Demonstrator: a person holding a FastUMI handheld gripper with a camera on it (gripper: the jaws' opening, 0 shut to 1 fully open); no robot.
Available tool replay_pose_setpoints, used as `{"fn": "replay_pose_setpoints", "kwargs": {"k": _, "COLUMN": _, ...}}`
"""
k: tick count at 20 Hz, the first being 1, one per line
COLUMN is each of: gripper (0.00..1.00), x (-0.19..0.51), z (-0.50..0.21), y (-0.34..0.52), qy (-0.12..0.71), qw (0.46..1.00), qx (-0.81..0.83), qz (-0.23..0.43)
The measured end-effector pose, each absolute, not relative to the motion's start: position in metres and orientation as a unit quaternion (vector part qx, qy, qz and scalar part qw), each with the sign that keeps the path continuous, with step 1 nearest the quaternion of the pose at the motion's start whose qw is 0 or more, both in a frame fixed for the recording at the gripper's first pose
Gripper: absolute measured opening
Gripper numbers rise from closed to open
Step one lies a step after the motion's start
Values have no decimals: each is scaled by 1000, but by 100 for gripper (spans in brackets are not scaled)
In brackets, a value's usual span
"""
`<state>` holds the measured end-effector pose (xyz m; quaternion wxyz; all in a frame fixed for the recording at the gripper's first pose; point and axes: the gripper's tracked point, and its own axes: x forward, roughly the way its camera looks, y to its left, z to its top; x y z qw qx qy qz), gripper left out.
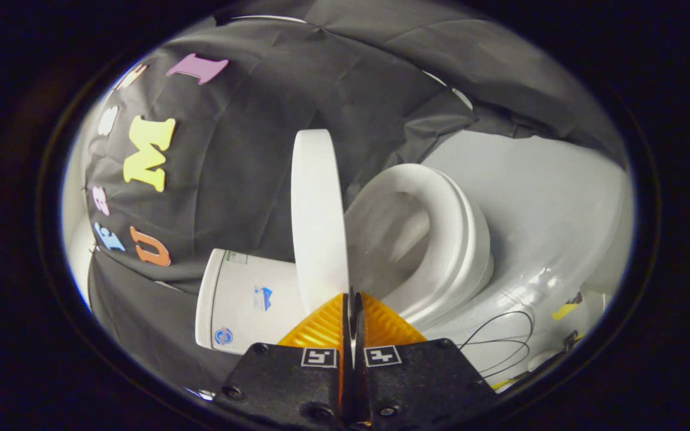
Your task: Open the toilet lid.
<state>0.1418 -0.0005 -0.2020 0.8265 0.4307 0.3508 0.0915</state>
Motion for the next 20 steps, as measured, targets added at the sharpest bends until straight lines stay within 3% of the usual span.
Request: {"fn": "replay_pose_setpoints", "kwargs": {"k": 20, "gripper": 4, "x": 134, "z": -140, "y": 52, "qy": 328, "qw": 883, "qx": 318, "qz": 106}}
